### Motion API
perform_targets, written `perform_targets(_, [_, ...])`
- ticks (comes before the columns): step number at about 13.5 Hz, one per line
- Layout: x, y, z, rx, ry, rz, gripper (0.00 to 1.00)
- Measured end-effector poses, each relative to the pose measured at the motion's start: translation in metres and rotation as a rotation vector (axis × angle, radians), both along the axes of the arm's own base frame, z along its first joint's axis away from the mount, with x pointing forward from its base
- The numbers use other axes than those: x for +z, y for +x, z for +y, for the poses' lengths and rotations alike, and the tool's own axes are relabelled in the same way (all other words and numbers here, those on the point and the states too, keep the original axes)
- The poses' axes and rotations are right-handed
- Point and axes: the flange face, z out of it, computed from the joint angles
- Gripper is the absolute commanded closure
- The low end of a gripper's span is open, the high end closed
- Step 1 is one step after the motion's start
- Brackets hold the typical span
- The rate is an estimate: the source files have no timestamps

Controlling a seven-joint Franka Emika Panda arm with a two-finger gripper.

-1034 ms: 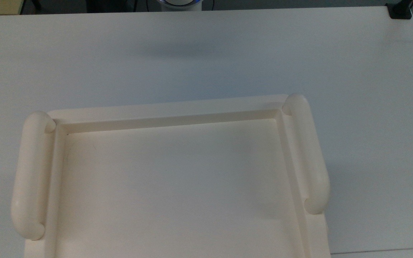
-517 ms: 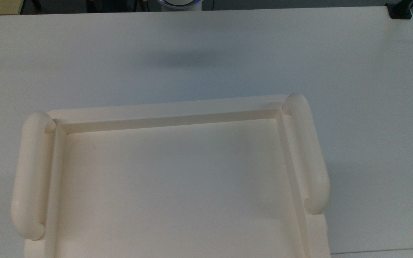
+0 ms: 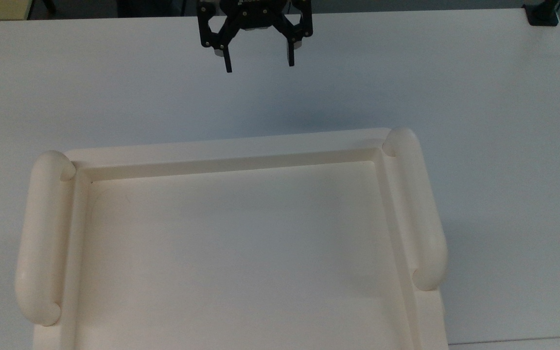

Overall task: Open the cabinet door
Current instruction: 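Move the gripper to the orange tab on the cabinet door and grasp it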

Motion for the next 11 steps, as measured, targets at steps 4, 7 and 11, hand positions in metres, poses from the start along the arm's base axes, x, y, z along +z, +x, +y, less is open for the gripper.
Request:
perform_targets(4, [0.010,0.020,0.034,-0.002,0.043,-0.212,0.10])
perform_targets(7, [0.004,0.035,0.060,-0.011,0.039,-0.287,0.12])
perform_targets(11, [-0.015,0.060,0.077,-0.075,0.014,-0.380,0.13])
